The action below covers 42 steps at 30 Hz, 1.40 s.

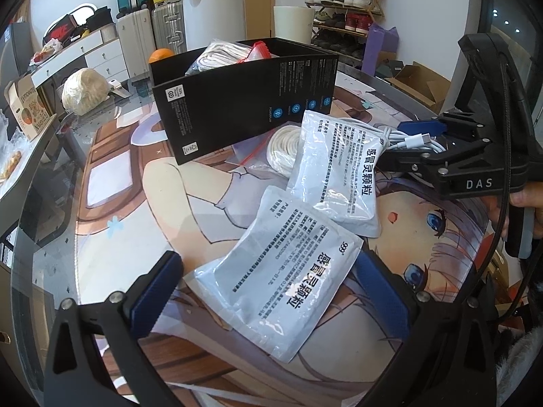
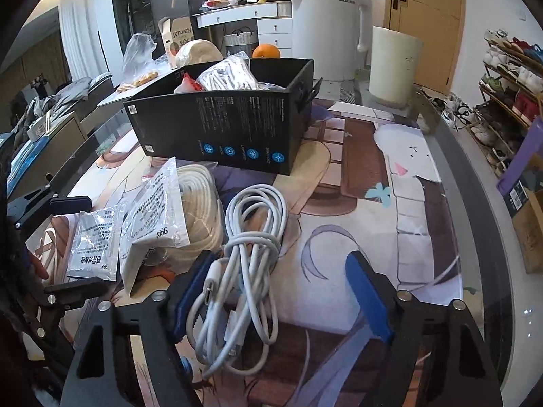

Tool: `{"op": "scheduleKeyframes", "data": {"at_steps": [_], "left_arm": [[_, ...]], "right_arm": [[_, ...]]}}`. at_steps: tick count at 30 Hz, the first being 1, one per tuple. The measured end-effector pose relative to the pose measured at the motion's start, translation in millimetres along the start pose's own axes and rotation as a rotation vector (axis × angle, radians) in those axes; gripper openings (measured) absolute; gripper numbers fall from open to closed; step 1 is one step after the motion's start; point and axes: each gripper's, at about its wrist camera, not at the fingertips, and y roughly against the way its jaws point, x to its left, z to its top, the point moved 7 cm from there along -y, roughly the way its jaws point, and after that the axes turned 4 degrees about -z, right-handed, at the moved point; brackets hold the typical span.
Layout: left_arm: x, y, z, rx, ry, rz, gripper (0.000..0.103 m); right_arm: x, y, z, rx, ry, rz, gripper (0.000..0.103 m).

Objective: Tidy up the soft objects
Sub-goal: 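Move the left tool to a white printed sachet while the right reaches the coiled white cable, then close the right tool on the white cable while the left closes on the sachet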

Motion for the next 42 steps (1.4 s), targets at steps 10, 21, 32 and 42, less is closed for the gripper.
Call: {"op": "scheduleKeyframes", "data": {"at_steps": [10,21,32,42], "left_arm": [[1,0,0,-0.011,0.002,-0.005,0.102],[2,5,0,-0.030,-0.005,-0.002,0.089],[-1,10,-6,-0.015,-0.082,0.003,0.097],[-8,8,-1,-0.041,-0.163,0.003,0.085]], "right_arm": [[6,9,-4,-0.021,0.013,0.053,0.043],[3,19,-10,-0.056,-0.006,0.082,0.027],[6,30,-5,-0.085,0.006,0.089,0.027],[3,30,-8,-0.075,0.000,0.096,0.027]]}}
